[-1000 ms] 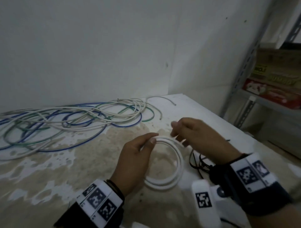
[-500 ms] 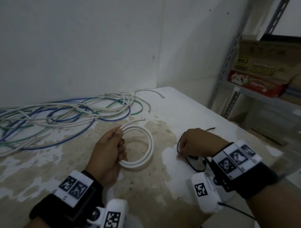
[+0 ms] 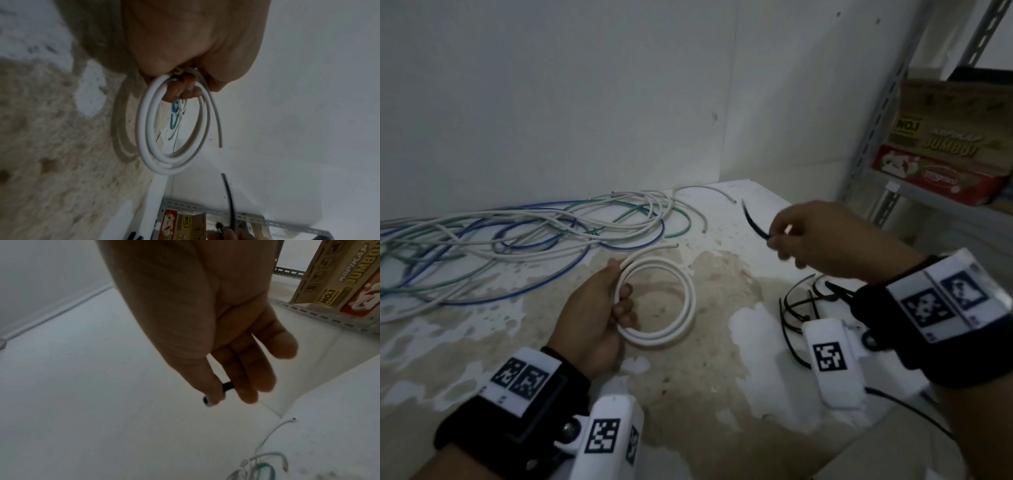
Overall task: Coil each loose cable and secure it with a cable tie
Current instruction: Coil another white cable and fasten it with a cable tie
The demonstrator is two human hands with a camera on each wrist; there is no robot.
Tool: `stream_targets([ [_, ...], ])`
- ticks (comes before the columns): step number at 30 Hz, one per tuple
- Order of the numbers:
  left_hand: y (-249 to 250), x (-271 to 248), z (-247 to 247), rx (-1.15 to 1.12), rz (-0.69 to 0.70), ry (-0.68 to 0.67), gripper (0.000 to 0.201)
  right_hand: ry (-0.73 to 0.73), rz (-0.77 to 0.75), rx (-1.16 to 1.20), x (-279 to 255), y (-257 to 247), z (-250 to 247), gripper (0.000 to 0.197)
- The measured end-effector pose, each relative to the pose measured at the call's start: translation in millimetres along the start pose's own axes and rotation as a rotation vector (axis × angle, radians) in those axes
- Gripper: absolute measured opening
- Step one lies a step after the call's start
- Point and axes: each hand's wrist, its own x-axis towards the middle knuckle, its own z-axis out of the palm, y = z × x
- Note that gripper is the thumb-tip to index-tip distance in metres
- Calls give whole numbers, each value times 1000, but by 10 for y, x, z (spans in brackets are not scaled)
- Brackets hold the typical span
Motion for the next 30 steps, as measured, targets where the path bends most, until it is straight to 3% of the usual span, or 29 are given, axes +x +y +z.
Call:
stream_targets([
  [3,37,19,-45,-15,6,38,16,170,-134,30,47,-83,-20,8],
  [5,64,32,-59,-7,31,81,16,189,-266,72,63,-168,71,9],
  [11,141,69,-135,33,149,170,18,-141,-586,164,-63,-621,492,6],
  [14,156,131,-209,39,181,196,22,-391,-599,59,-78,-809,634,17],
  [16,182,138,-237,35,188,202,22,-443,-579,13,-24,-915,683,20],
  [18,211,136,-251,43,196,195,21,-394,-588,-61,97,-1002,752,21],
  [24,247,167,-267,55,146,161,12,-9,-801,-401,502,-1217,1019,10],
  [27,313,155,-296,59,51,101,9,63,-866,-417,552,-1314,1031,18],
  [30,394,128,-321,47,-8,52,10,22,-835,-380,563,-1382,1094,25],
])
